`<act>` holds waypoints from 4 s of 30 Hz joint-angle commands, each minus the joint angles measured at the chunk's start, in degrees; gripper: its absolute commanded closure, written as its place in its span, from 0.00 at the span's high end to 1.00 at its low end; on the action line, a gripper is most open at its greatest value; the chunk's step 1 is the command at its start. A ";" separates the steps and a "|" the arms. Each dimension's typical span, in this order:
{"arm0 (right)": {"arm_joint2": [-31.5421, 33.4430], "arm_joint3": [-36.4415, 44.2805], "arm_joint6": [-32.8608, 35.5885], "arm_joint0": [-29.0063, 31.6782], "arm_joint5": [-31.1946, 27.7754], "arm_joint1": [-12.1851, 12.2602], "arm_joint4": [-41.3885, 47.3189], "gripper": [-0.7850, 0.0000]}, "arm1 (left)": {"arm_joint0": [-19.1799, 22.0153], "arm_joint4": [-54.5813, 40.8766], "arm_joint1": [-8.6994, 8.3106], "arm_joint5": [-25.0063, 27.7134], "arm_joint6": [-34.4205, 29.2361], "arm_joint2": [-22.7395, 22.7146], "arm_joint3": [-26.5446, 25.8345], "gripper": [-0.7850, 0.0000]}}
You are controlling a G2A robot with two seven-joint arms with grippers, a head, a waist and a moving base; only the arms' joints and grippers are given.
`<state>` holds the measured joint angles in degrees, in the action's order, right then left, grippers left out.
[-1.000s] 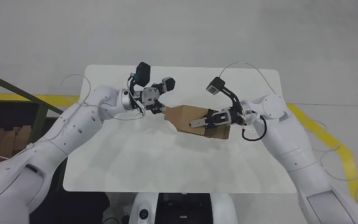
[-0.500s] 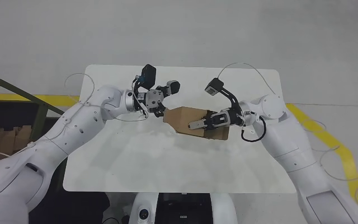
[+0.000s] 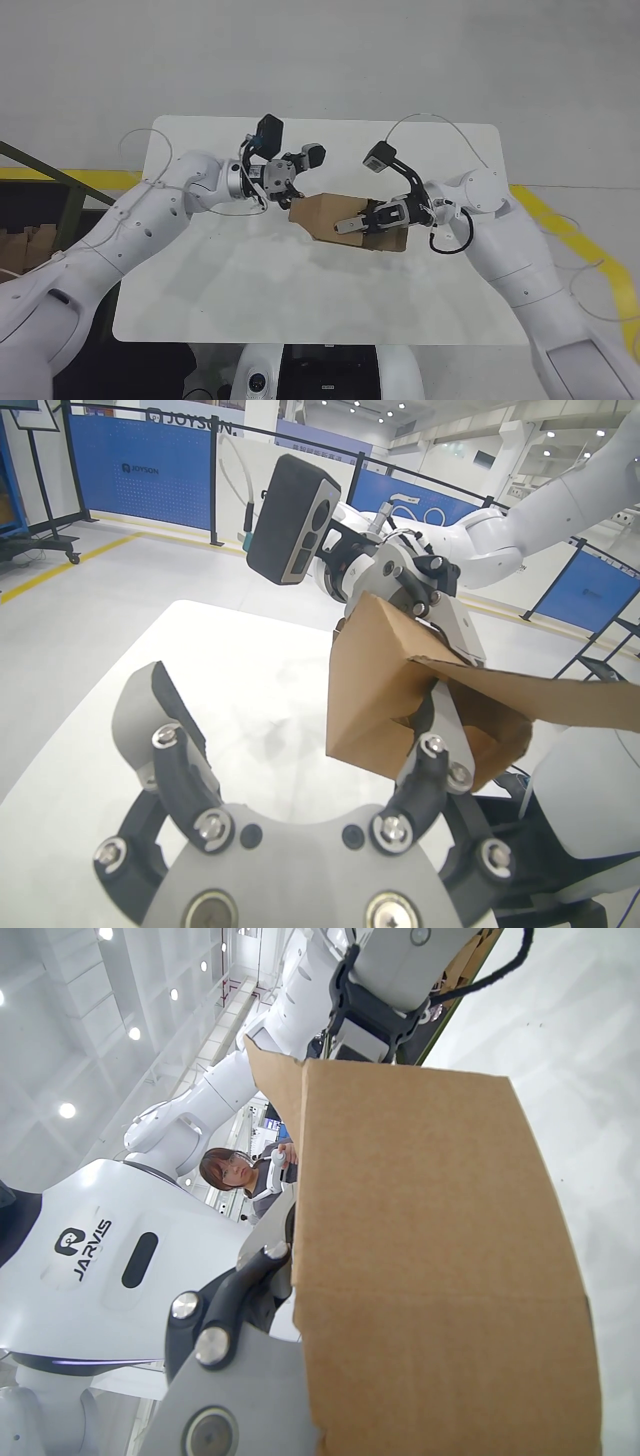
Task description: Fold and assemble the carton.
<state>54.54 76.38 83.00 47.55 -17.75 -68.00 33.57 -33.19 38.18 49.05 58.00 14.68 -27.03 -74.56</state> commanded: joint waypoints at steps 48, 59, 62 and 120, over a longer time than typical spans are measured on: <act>1.32 1.43 -3.32 0.40 -0.45 0.01 0.02 0.00 | -0.09 2.63 -4.93 0.00 10.38 4.02 -2.66 1.00; 1.31 1.76 -3.83 0.41 -0.20 -0.01 -0.44 0.00 | 1.09 0.99 -3.23 0.00 6.03 4.27 -1.70 1.00; 1.19 1.80 -3.79 0.41 -0.12 -0.03 -0.60 0.00 | 0.98 1.25 -2.99 0.00 5.51 3.93 -2.13 1.00; 1.69 6.49 -16.00 2.64 6.38 1.32 -16.61 0.00 | -4.43 -3.20 -3.97 -13.97 -15.62 -9.49 -3.37 1.00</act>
<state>56.12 82.78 66.88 50.06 -11.08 -66.69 16.44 -37.50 35.30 44.91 43.74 -0.81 -36.38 -78.31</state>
